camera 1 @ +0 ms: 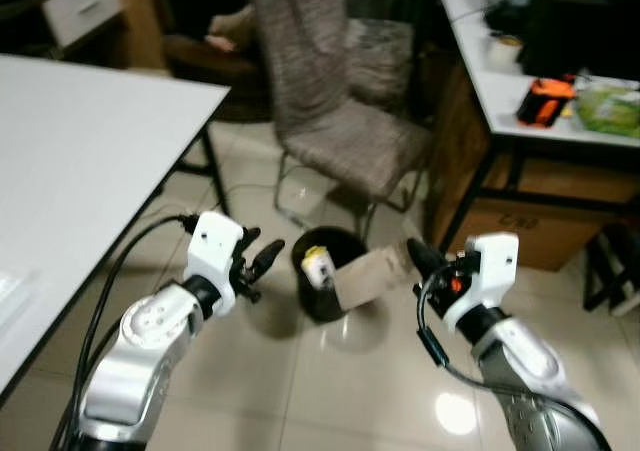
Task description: Picking trash to rubbish bin
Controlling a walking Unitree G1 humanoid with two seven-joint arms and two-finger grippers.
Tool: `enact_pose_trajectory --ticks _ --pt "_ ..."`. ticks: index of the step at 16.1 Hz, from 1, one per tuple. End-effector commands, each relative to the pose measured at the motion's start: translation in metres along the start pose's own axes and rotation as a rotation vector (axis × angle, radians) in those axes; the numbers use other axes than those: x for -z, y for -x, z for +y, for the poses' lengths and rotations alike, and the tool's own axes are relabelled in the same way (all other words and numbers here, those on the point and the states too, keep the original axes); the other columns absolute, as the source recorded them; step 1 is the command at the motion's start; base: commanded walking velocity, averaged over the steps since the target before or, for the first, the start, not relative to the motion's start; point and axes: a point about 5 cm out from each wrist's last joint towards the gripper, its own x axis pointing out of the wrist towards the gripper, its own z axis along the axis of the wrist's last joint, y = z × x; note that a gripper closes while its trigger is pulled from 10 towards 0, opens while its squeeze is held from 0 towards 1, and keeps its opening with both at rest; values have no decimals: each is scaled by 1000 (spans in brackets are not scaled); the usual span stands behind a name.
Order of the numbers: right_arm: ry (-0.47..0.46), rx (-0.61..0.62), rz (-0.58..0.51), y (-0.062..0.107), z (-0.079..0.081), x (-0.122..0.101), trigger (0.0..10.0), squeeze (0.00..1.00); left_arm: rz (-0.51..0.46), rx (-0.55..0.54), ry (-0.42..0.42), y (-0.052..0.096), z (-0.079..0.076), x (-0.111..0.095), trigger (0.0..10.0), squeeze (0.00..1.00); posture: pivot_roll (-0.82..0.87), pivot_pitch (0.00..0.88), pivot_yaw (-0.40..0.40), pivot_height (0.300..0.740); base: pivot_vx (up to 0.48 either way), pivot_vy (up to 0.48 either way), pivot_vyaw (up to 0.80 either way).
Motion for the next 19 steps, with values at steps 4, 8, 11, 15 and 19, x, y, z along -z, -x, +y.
enact_pose_trajectory --ticks 4,8,11,15,19 --pt "72 38 36 -11 -10 9 10000 0 18 -3 -12 1 0 6 10000 0 -40 37 -15 740 428 0 0" --pt "156 72 177 -25 -22 43 10000 0 63 16 -21 3 -4 19 10000 0 -39 51 -17 740 428 0 0" --pt "139 104 233 -33 -28 59 10000 0 83 41 -46 3 -8 25 10000 0 -41 66 -28 740 423 0 0" --pt "172 125 309 -34 -35 78 0 0 85 51 -45 4 -11 26 10000 0 -35 88 -42 740 417 0 0" --pt "170 110 354 -33 -34 87 10000 0 117 82 -50 6 -16 32 10000 0 -40 125 -32 740 409 0 0"
